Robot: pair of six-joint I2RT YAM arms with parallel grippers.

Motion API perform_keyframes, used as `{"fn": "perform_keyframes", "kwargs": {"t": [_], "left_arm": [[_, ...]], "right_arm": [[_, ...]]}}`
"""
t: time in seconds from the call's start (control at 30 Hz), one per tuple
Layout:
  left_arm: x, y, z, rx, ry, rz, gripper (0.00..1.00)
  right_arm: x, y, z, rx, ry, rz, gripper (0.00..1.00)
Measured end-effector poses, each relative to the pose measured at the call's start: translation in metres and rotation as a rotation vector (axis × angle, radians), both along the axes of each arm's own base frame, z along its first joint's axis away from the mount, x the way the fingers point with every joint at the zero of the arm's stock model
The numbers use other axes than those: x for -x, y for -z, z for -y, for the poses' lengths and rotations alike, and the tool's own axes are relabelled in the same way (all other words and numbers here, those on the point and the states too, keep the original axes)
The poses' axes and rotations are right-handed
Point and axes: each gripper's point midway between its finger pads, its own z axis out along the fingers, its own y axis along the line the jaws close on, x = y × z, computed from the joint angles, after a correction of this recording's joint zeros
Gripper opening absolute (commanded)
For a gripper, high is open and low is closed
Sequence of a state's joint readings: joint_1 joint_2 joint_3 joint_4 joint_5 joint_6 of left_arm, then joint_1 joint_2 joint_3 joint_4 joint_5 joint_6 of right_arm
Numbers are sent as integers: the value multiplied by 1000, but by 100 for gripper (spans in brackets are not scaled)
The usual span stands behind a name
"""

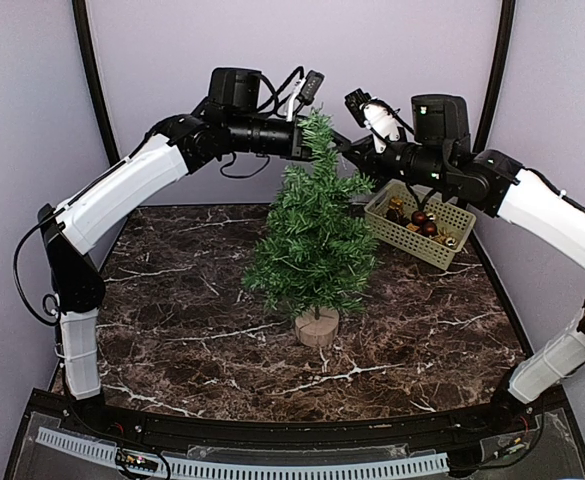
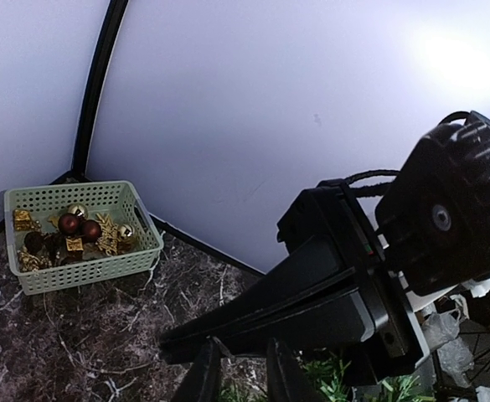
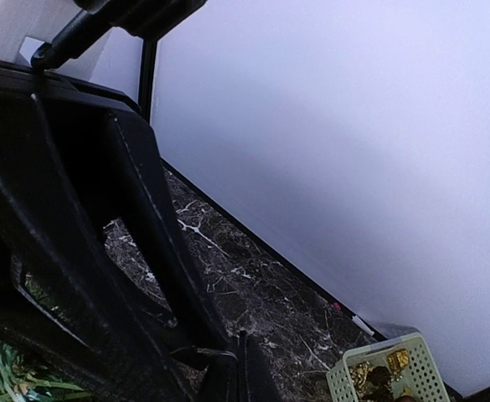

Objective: Decorate the small christmas tree
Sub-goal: Wrap the side of the string light in the gap of the branches.

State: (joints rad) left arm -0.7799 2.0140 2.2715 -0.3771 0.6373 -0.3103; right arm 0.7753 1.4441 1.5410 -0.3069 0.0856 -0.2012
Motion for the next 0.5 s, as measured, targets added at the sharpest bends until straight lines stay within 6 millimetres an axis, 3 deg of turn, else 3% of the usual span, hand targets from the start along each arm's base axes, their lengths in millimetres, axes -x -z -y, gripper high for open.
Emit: {"fn": "perform_keyframes", "kwargs": {"t": [0.07,0.13,0.2,0.27,0.33,0.4,0.5], "left_arm": [[0,0,0,-1,-2,-1,3],[0,1,0,-2,-2,-1,0],[0,1,0,-5,-2,-2,0],[0,1,0,-5,0,0,0],[0,0,-1,-4,-1,5,0],[1,-1,0,-4,1,10,0],[2,1,0,-9,5,12,0]], "right_arm": [[0,0,0,0,0,0,0],[0,-1,0,-1,0,1,0],[-1,-2,0,-6,4,5,17],[-4,-3,4,-22,28,13,47],[-6,3,11,-46,51,3,68],[-7,13,19,-70,69,-21,80],[-9,42,42,-105,109,-78,91]]}}
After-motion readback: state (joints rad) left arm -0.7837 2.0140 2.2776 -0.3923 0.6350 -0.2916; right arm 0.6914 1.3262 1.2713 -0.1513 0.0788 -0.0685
